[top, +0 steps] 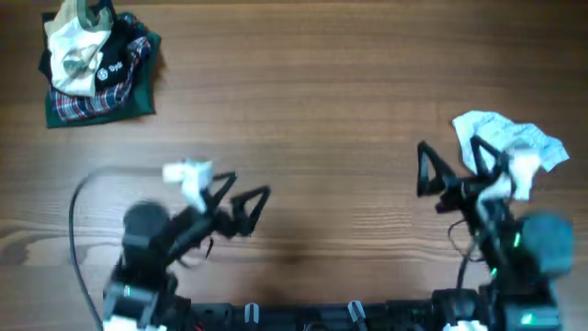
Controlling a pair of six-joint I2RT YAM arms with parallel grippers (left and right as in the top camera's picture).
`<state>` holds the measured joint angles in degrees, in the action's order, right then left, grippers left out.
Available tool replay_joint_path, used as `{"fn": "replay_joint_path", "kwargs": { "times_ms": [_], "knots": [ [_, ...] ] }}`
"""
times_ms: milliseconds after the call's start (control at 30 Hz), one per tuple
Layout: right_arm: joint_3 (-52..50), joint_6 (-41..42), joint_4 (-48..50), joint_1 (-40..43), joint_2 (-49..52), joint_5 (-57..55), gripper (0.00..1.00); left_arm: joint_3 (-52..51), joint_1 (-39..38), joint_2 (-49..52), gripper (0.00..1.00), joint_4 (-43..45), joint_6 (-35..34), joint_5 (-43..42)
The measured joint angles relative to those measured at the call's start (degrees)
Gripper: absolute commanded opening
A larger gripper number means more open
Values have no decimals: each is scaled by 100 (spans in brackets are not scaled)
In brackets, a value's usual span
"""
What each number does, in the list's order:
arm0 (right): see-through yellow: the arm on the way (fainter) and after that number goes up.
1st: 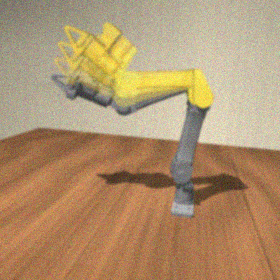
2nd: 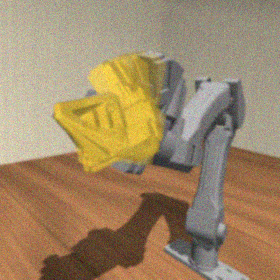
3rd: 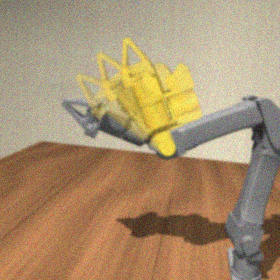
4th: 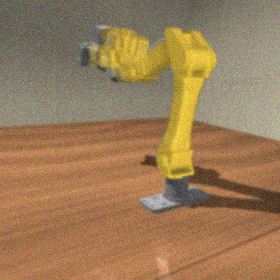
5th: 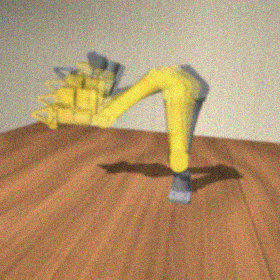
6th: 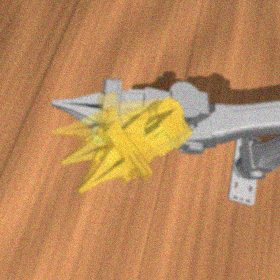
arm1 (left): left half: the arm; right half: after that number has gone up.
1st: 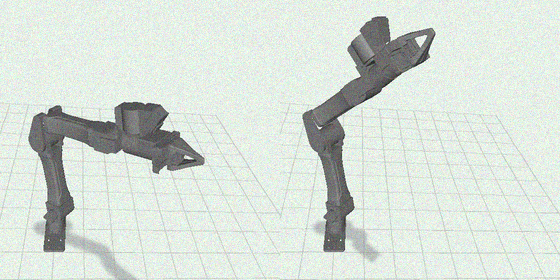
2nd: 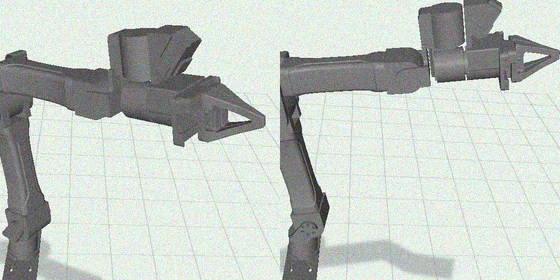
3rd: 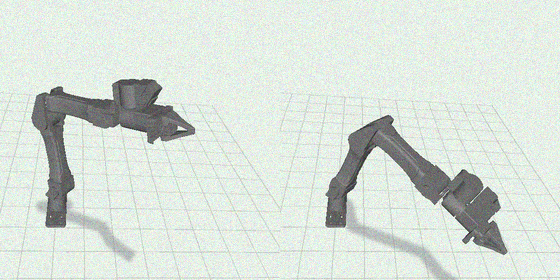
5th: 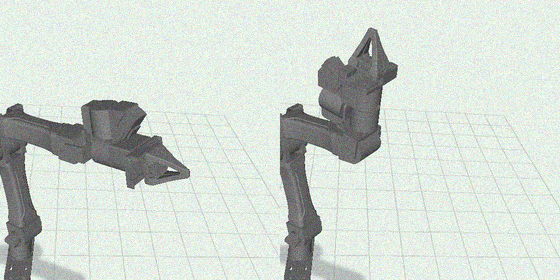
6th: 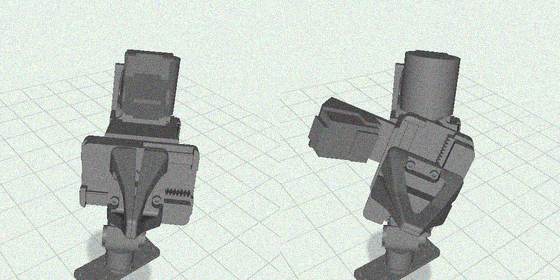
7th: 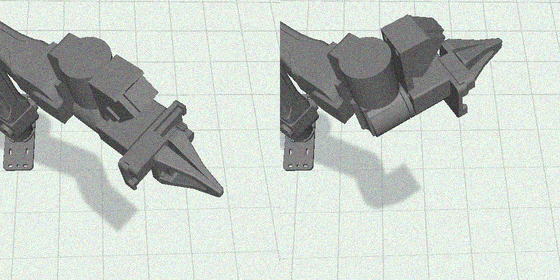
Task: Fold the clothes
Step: 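Reach the right gripper to the striped garment and grasp it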
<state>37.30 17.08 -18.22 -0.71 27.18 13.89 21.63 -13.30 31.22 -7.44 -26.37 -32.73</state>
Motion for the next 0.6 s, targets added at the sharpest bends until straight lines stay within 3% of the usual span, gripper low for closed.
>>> {"fn": "replay_joint_path", "kwargs": {
  "times_ms": [33, 133, 200, 267, 433, 500, 600],
  "knots": [
    [737, -92, -361, 7, 892, 2, 100, 706, -227, 802, 100, -247, 170, 13],
    [1762, -852, -1137, 13, 2245, 0, 100, 2465, -879, 2511, 100, -1705, 675, 382],
    [1934, -1274, -1209, 13, 2754, 0, 100, 3375, -1290, 3532, 99, -2286, 953, 750],
    [1943, -1469, -1272, 22, 3095, 284, 100, 3960, -1655, 4328, 100, -2557, 1226, 975],
    [1943, -1552, -1270, 22, 3644, 992, 97, 4052, -2063, 5248, 100, -2599, 1735, 1137],
    [1956, -992, -1403, 68, 3880, 426, 93, 4052, -2061, 5403, 100, -2603, 1781, 1145],
    [1996, 756, -2026, 439, 4575, -1123, 91, 4052, -2061, 5407, 100, -2614, 1823, 1123]
  ]
}}
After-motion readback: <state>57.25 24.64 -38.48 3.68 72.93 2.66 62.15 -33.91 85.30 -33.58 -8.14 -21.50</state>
